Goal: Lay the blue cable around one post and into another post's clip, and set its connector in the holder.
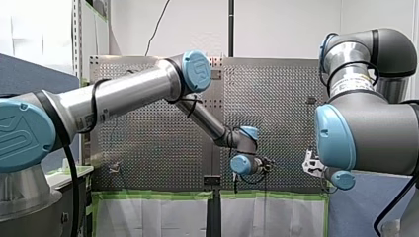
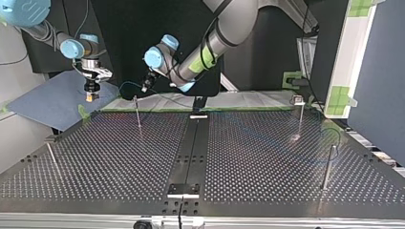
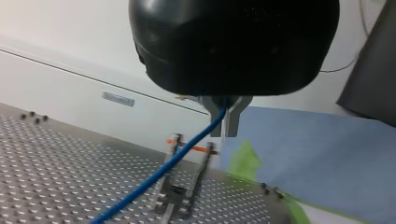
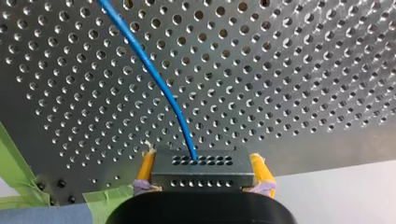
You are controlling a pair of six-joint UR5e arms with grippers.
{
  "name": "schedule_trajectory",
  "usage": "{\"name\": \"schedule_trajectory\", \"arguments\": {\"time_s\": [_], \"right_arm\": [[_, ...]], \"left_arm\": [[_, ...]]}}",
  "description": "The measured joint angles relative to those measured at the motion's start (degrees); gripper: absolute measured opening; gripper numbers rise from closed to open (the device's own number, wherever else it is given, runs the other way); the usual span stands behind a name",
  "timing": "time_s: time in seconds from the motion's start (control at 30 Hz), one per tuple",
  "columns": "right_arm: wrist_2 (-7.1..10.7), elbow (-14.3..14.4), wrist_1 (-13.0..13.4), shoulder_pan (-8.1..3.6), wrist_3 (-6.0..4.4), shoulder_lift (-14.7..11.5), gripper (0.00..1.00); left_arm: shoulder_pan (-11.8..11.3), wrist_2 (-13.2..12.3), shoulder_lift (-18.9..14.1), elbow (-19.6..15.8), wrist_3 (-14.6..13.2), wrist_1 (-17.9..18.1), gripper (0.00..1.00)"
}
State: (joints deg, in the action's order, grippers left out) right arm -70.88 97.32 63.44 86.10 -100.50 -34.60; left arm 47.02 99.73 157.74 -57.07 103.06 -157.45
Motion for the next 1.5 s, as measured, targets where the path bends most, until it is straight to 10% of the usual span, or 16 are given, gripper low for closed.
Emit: {"name": "schedule_trajectory", "arguments": {"time_s": [0.4, 1.5], "right_arm": [[0.03, -0.99, -1.15, 0.21, -0.61, 0.0, 0.0], [0.03, -3.81, -2.86, 1.85, -1.06, 0.01, 0.0]], "left_arm": [[-0.87, -0.94, 2.14, 5.39, 0.75, -2.91, 0.02], [-3.82, -1.67, 2.19, 5.47, 0.69, -2.4, 0.02]]}}
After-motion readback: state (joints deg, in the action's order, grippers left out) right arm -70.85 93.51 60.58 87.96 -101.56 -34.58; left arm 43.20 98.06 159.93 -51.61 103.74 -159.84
